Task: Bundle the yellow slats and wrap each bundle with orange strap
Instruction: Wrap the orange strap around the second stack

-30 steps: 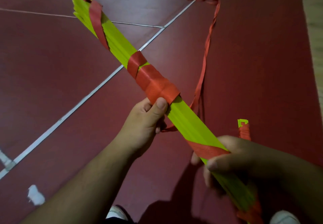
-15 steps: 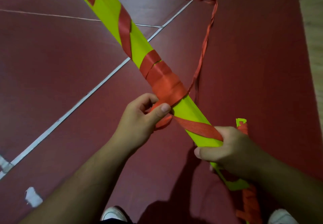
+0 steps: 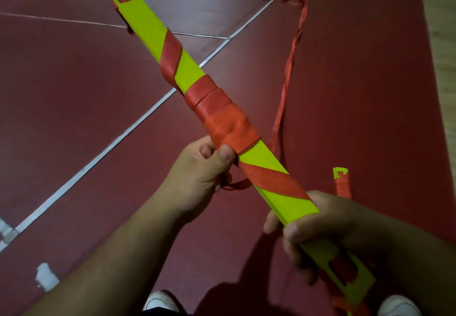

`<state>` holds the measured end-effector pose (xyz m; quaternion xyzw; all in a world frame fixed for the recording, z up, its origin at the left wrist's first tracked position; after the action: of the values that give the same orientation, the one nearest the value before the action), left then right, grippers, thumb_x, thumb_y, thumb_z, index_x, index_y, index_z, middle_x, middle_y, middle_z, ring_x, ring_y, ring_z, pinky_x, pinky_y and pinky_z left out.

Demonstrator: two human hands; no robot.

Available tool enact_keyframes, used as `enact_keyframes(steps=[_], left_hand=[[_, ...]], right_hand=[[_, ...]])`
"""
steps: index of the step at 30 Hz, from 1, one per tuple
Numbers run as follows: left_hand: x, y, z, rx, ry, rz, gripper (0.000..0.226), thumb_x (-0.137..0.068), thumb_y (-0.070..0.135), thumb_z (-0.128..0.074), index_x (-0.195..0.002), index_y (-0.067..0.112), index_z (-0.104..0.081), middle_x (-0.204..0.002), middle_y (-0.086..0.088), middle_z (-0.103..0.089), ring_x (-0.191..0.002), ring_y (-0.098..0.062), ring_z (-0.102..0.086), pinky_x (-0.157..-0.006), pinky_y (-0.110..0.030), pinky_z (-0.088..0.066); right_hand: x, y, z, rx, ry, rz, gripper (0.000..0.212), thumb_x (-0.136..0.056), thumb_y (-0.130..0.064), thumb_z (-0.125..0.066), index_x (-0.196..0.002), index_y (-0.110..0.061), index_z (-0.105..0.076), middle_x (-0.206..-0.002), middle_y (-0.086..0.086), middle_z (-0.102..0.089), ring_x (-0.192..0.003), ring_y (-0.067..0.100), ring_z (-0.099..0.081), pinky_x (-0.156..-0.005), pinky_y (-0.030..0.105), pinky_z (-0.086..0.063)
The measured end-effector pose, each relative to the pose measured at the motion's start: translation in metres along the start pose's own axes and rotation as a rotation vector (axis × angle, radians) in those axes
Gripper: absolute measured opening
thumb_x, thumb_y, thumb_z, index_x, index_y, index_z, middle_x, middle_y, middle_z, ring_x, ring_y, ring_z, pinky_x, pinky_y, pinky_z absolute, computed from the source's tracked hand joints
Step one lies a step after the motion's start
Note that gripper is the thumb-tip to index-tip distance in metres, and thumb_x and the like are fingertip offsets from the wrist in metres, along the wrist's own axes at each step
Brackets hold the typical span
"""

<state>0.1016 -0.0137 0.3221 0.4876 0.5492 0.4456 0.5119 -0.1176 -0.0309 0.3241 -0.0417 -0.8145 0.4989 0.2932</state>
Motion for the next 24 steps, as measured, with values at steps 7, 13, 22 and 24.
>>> enact_keyframes(steps=[7, 13, 22, 24], left_hand=[[0.002, 0.015, -0.029, -0.084, 0.343, 0.027, 0.023, -0.078, 0.040, -0.065, -0.074, 0.017, -0.064, -0.048, 0.013, -0.048, -0.044, -0.002, -0.035, -0.043, -0.016, -0.035], [0.001, 0.023, -0.027, -0.139, 0.172, 0.002, 0.018, -0.081, 0.026, -0.061, -0.088, 0.011, -0.065, -0.053, 0.016, -0.060, -0.044, 0.004, -0.050, -0.045, -0.009, -0.038], [-0.001, 0.008, 0.010, -0.256, 0.085, -0.042, 0.032, -0.079, 0.051, -0.076, -0.096, 0.026, -0.069, -0.059, 0.014, -0.060, -0.047, -0.004, -0.043, -0.044, -0.017, -0.035], [-0.001, 0.004, 0.010, -0.160, -0.022, -0.009, 0.050, -0.070, 0.072, -0.070, -0.103, 0.034, -0.072, -0.076, 0.004, -0.069, -0.045, -0.006, -0.041, -0.048, -0.026, -0.032]], right_hand=[[-0.017, 0.016, -0.005, 0.864, 0.884, 0.153, 0.080, -0.050, -0.063, -0.078, -0.120, -0.042, -0.047, -0.101, -0.015, -0.063, -0.097, 0.013, -0.063, -0.082, 0.030, -0.049], [-0.016, 0.014, 0.006, 1.056, 0.970, 0.219, 0.044, -0.061, -0.044, -0.069, -0.087, -0.027, -0.037, -0.069, -0.002, -0.054, -0.072, 0.030, -0.058, -0.060, 0.037, -0.047], [-0.007, -0.001, 0.003, 0.673, 0.617, 0.233, 0.048, -0.039, -0.041, -0.061, -0.077, -0.014, -0.054, -0.058, 0.006, -0.051, -0.050, 0.014, -0.041, -0.047, 0.035, -0.035], [-0.008, 0.004, 0.000, 0.526, 0.464, 0.200, 0.047, -0.040, -0.036, -0.063, -0.082, -0.016, -0.059, -0.063, 0.014, -0.054, -0.048, 0.018, -0.045, -0.046, 0.034, -0.038]])
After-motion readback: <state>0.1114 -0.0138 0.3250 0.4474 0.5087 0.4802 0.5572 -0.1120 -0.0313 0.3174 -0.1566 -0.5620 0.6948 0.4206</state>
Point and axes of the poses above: each hand's wrist, its own x-axis away from the middle knuckle, its own z-axis out of the back of the hand, y = z × x, the point moved 1 cm from there along -x, towards the middle knuckle
